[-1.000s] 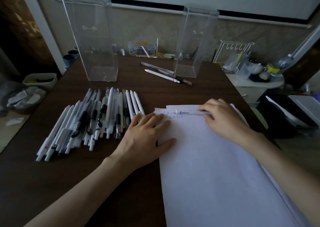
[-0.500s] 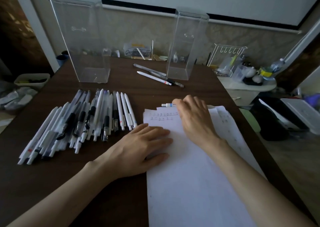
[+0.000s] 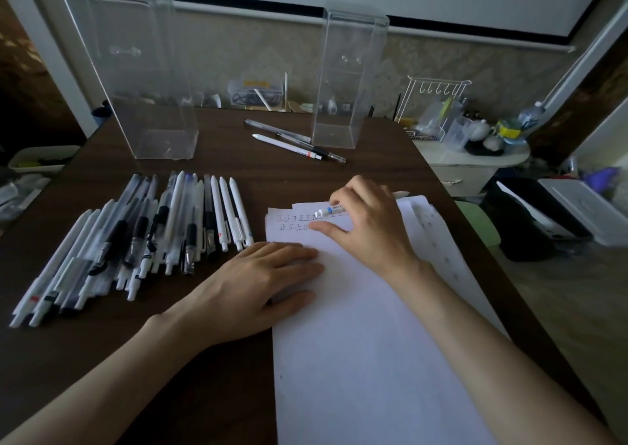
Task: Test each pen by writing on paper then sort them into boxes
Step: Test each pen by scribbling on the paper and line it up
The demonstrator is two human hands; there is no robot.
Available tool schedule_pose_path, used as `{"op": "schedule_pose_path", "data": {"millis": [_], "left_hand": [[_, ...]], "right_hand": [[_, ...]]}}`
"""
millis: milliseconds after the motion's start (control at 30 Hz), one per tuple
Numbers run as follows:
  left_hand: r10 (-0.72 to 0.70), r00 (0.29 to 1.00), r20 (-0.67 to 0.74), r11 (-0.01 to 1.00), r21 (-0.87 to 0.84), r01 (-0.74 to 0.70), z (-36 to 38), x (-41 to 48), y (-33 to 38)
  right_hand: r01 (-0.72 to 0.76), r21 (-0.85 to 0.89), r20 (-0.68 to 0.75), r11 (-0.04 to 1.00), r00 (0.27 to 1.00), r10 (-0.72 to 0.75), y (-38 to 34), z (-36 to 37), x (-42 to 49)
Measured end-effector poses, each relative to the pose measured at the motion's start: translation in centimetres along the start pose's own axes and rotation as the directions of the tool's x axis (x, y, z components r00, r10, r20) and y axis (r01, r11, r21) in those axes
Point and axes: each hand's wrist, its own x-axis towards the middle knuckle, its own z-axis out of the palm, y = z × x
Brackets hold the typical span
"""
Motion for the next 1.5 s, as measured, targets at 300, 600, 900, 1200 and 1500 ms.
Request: {"op": "schedule_pose_path", "data": {"millis": [300, 600, 900, 1200, 1500], "left_hand": [[-0.011, 1.0, 0.018, 1.0, 0.009, 0.011, -0.2, 0.0, 0.2], [-0.094, 0.985, 0.143, 0.993, 0.087, 0.082, 0.1, 1.5, 1.8], [-0.128, 0.98, 0.153, 0.991, 0.063, 0.12, 0.4, 1.3, 1.6], [-0.141, 0.974, 0.18, 0.99, 0.053, 0.134, 0.3, 1.4, 1.5], [-0.145, 0.974, 0.175, 0.989, 0.041, 0.14, 0.2, 1.4, 1.6]], "right_hand": [[-0.312, 0.442, -0.115, 0.841, 0.91, 0.398, -0.2, -2.2, 0.3], [-0.648, 0.589, 0.392, 0.483, 0.751, 0.531, -0.6, -0.5, 0.9], [-0.659, 0.525, 0.34, 0.539, 0.743, 0.577, -0.6, 0.3, 0.9], [-0.645, 0.522, 0.336, 0.558, 0.757, 0.56, -0.8, 0.0, 1.0], [-0.646, 0.532, 0.331, 0.548, 0.754, 0.567, -1.1, -0.2, 1.1]]}}
